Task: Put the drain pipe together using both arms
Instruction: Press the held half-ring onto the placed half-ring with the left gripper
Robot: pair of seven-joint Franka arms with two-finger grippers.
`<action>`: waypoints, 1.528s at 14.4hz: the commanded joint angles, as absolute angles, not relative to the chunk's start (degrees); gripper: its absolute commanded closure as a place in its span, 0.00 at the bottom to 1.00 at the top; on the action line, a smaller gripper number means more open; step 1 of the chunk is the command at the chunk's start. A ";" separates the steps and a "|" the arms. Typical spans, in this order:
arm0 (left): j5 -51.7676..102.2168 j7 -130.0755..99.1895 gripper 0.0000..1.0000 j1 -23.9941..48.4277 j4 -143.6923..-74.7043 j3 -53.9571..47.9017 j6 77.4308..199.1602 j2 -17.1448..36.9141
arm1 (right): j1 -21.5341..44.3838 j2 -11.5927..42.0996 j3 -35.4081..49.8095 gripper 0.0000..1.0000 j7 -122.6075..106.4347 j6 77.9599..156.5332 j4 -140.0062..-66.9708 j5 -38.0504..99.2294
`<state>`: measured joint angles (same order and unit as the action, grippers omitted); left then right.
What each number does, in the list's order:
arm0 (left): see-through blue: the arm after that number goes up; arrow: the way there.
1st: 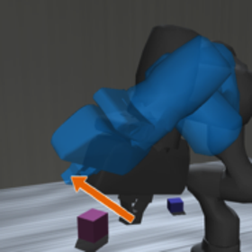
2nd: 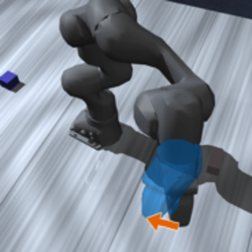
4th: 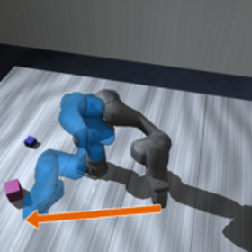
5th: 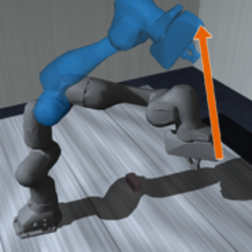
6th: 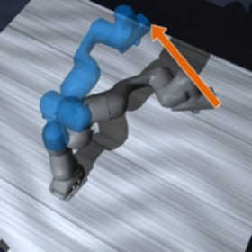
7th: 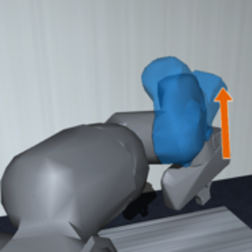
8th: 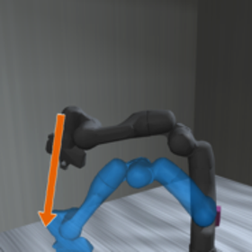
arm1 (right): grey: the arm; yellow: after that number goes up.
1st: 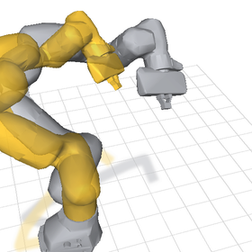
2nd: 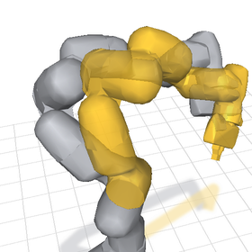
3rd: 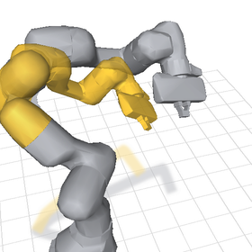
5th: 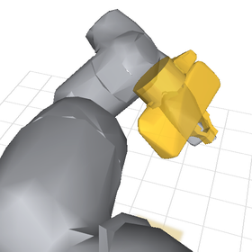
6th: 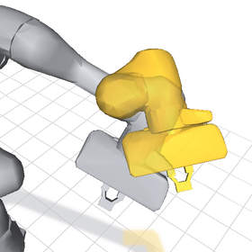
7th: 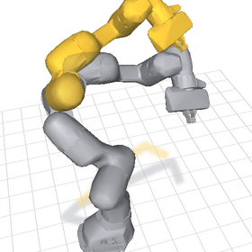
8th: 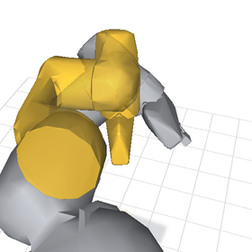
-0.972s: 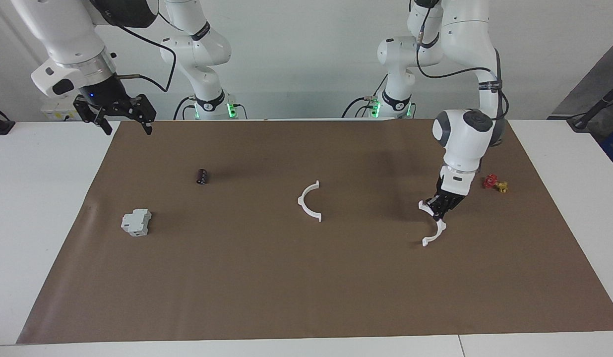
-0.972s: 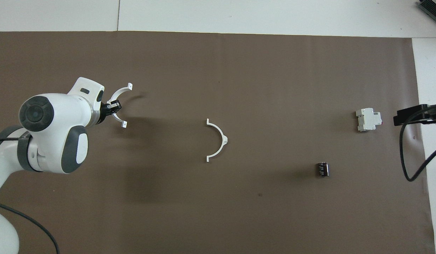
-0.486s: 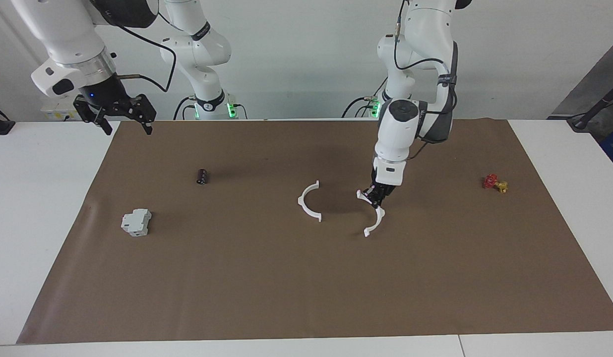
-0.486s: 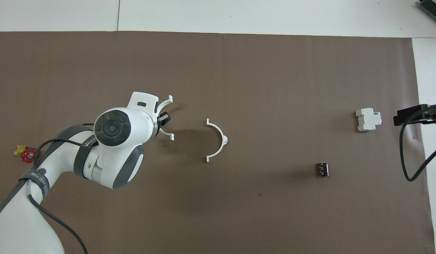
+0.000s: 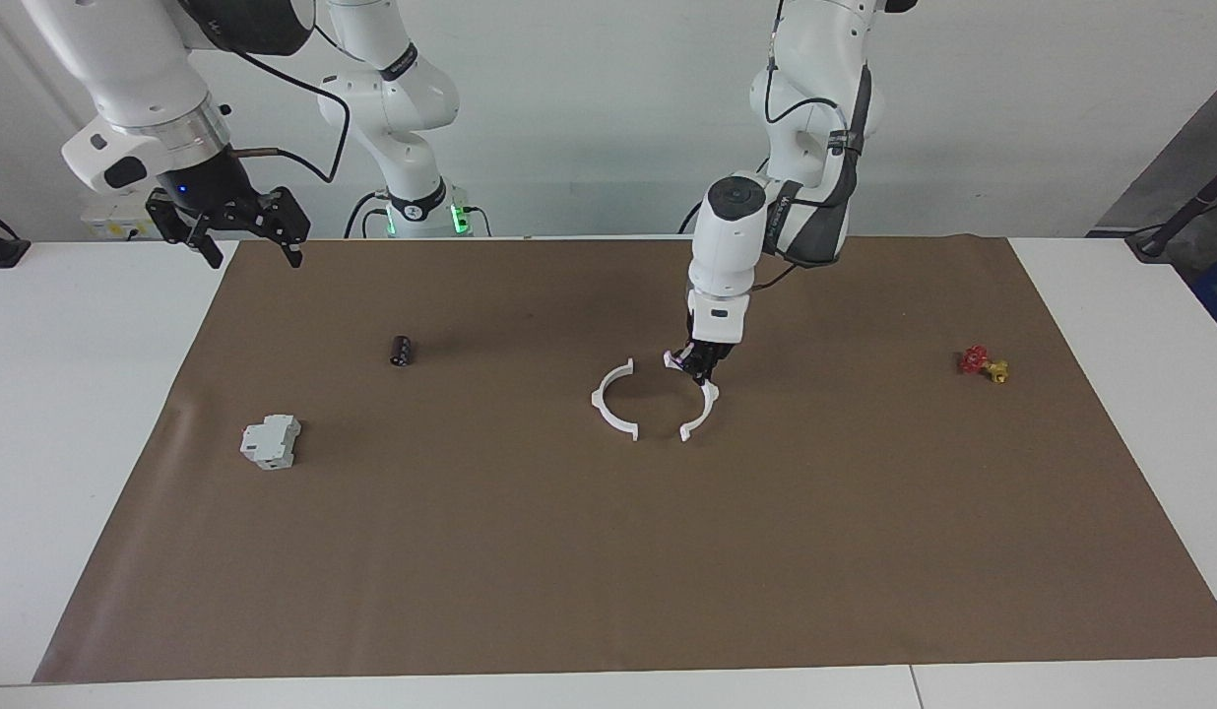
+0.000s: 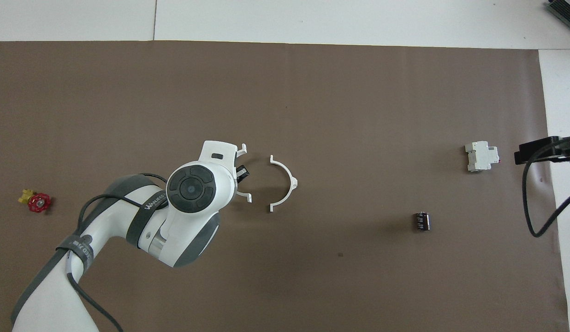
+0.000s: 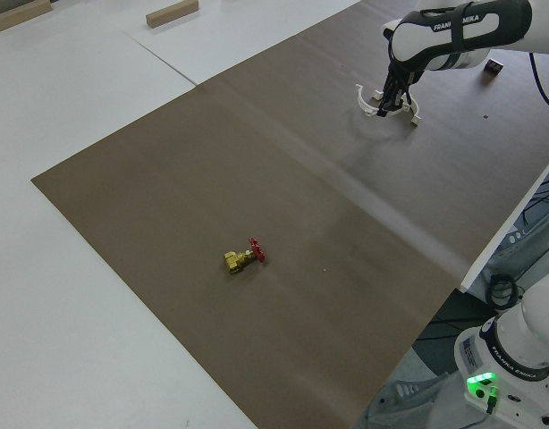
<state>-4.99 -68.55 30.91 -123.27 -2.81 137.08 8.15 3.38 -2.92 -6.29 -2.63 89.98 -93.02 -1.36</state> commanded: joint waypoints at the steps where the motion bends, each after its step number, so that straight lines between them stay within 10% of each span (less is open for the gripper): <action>1: -6.15 -72.32 1.00 33.66 -125.25 -1.85 138.50 6.85 | 2.90 -2.55 -6.06 0.00 -1.76 88.95 -92.37 -0.44; 22: -16.52 -83.50 1.00 35.68 -124.10 -1.76 143.44 12.48 | 2.90 -2.55 -6.06 0.00 -1.76 88.86 -92.37 -0.44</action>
<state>-14.41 -81.54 34.48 -124.29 -2.64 143.24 12.14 3.38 -2.92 -6.29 -2.63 89.98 -93.02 -1.36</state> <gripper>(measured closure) 0.930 0.000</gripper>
